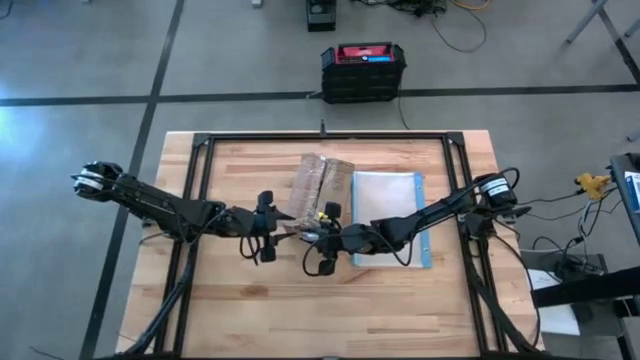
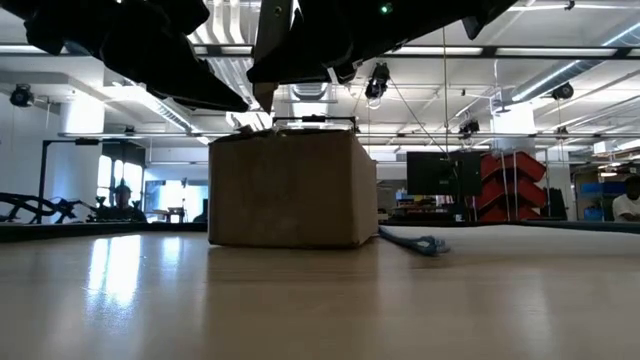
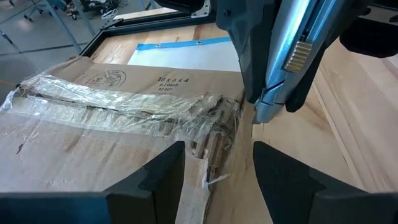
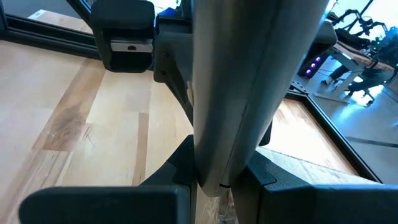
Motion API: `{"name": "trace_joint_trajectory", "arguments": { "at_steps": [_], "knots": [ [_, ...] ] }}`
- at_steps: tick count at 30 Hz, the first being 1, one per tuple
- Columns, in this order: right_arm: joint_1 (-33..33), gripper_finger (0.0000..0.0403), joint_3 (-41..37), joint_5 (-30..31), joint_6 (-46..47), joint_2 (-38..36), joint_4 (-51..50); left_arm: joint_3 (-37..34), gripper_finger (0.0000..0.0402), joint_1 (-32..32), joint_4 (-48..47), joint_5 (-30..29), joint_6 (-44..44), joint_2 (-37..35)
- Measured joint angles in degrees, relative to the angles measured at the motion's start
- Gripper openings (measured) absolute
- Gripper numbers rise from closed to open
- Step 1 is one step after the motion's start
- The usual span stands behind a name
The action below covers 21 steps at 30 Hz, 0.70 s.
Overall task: Unpack boxes
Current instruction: Open the cardboard box using the silver cutter
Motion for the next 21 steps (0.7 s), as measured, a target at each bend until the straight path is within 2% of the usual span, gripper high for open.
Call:
{"name": "trace_joint_trajectory", "arguments": {
  "at_steps": [21],
  "knots": [
    [0.02, 0.0042, -0.01, -0.01, -0.88, -0.02, -1.35, 0.00, 0.0157, 0.00, -0.04, 0.02, 0.00, 0.00]
  ]
}}
